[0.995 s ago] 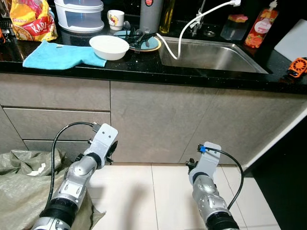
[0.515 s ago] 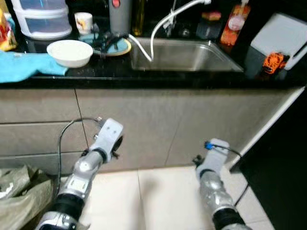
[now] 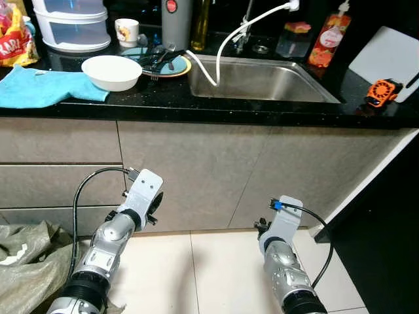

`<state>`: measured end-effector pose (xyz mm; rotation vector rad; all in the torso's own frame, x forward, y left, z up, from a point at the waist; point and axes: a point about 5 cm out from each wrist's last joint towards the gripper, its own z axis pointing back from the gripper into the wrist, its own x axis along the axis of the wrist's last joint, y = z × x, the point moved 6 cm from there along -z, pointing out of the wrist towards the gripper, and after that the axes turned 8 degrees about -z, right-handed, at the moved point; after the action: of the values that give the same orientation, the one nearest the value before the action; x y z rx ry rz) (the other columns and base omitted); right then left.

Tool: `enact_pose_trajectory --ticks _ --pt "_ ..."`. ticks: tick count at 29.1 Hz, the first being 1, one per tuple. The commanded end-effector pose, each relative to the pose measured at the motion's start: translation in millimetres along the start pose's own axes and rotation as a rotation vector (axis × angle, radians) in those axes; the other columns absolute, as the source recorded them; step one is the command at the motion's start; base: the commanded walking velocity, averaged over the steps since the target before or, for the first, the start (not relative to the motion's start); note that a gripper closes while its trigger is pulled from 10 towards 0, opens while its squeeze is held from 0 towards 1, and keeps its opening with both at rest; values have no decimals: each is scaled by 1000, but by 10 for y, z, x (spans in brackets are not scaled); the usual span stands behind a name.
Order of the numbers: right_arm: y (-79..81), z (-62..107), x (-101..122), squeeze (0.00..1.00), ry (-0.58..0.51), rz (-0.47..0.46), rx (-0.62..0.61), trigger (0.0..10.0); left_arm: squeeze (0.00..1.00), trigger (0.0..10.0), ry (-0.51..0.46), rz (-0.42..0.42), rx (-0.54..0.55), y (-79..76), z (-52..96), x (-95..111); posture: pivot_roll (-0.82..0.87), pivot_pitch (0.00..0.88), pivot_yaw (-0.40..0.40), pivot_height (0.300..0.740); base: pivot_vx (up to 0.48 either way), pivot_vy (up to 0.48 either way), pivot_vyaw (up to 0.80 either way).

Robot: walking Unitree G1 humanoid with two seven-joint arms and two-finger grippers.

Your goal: Kitchen organization

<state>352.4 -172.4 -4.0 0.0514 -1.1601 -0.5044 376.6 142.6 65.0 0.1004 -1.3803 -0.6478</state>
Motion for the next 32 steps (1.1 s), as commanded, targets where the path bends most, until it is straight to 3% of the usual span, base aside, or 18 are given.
enact_pose_trajectory --ticks 1,26,32 --pt "-27 -10 -4 0 1 9 -7 10000 0 10000 14 -3 -14 -25 4 -40 261 30 -110 740 0 0 0" --pt "-30 -10 -20 0 7 1 -8 10000 0 10000 18 -1 -10 -15 5 -44 260 39 -111 740 0 0 0" --pt "35 -6 76 0 -27 13 19 10000 0 10000 7 -6 43 99 10 43 266 49 -116 740 0 0 0"
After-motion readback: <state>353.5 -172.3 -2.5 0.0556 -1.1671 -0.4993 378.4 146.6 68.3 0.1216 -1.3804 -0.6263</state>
